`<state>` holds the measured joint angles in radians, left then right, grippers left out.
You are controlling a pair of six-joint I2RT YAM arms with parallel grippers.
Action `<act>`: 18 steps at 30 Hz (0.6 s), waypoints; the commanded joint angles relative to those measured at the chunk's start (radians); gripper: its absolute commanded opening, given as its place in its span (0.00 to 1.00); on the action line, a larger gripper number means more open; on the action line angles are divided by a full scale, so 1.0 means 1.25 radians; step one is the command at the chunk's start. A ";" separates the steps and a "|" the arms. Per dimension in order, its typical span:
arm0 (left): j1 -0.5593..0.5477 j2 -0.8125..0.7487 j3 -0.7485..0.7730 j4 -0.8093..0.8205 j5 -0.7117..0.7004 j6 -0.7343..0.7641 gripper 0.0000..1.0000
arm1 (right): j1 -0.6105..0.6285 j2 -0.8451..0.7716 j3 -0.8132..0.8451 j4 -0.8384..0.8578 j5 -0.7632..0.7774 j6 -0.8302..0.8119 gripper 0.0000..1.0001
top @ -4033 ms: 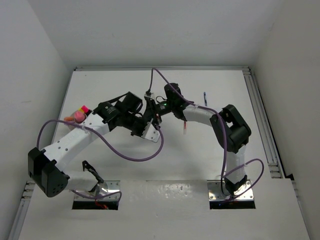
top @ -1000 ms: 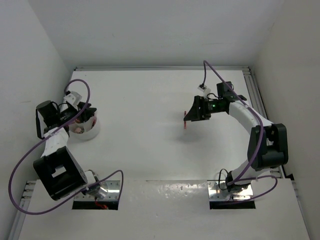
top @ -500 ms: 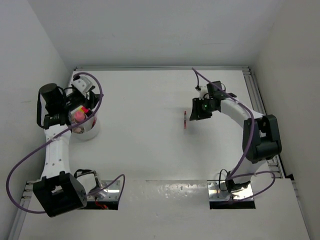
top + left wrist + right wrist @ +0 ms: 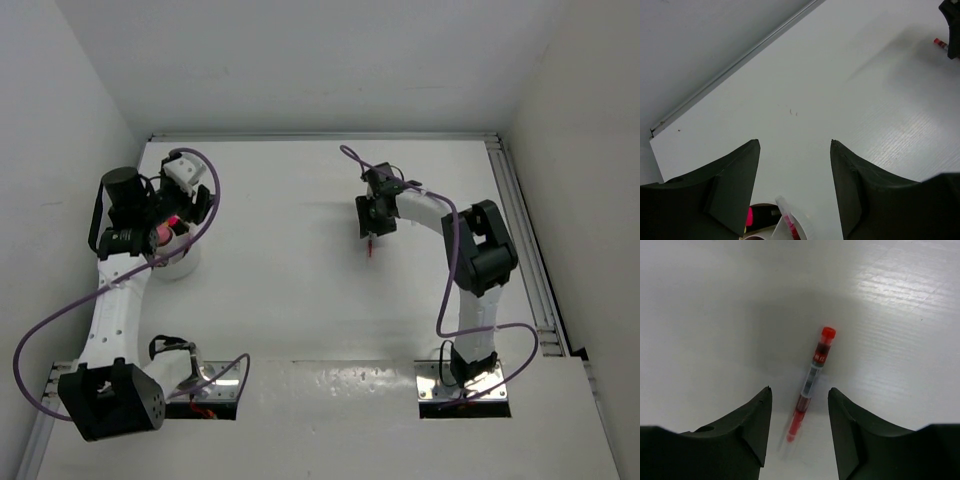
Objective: Sort the stationery into containers
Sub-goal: Pick up the pen from the center of the board.
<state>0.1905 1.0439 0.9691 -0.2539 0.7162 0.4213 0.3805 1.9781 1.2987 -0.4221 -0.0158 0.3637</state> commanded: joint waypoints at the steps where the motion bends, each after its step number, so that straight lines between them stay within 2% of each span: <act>1: -0.019 -0.025 0.010 0.001 -0.033 0.000 0.64 | 0.004 0.025 0.037 0.024 0.084 0.023 0.48; 9: -0.042 -0.034 0.006 0.008 -0.034 0.013 0.64 | 0.005 0.063 0.028 0.027 0.095 0.018 0.38; 14: -0.046 -0.048 0.002 0.008 -0.010 0.053 0.65 | 0.016 0.075 0.012 0.030 0.082 0.012 0.15; 17: -0.047 -0.051 0.006 -0.037 0.076 0.142 0.64 | 0.009 0.085 0.011 0.004 0.018 0.022 0.03; 18: -0.051 -0.053 0.008 -0.092 0.143 0.186 0.64 | 0.006 0.083 0.009 -0.001 -0.007 0.023 0.01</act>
<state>0.1429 1.0054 0.9688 -0.2798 0.7349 0.5194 0.3874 2.0388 1.3167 -0.3885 0.0601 0.3779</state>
